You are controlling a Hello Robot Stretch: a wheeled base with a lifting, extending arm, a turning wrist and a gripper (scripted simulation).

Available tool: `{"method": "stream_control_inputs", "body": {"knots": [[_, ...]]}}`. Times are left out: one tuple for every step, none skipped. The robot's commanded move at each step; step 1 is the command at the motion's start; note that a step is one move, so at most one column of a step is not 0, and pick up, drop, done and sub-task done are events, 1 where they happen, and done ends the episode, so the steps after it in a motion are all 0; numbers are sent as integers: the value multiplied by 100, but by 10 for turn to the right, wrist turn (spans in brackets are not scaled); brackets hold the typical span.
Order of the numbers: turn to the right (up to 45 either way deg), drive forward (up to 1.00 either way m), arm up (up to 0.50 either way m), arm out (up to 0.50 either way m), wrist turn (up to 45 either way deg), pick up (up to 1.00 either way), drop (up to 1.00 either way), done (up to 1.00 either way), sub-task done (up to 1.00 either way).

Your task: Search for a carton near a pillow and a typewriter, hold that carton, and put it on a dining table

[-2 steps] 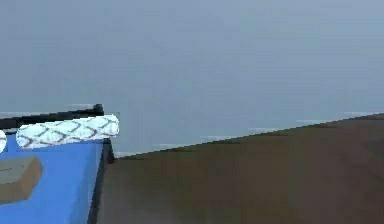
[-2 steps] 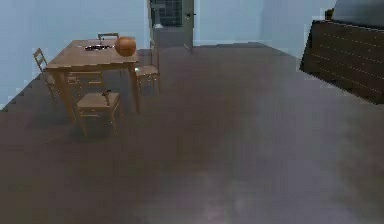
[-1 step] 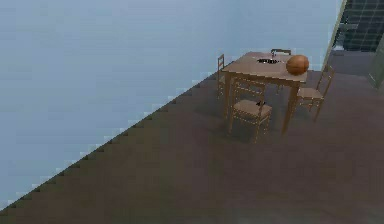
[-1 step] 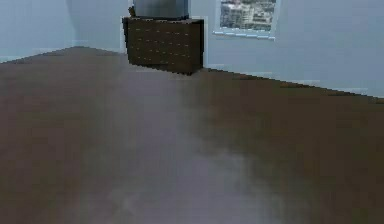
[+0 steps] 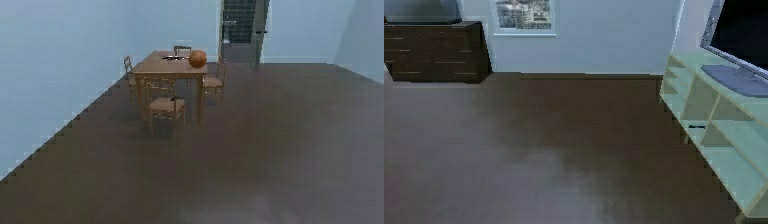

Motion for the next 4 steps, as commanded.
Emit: {"method": "stream_control_inputs", "body": {"knots": [[0, 25, 0, 0, 0, 0, 0, 0, 0], [-450, 0, 0, 0, 0, 0, 0, 0, 0], [-360, 0, 0, 0, 0, 0, 0, 0, 0], [0, 55, 0, 0, 0, 0, 0, 0, 0]]}}
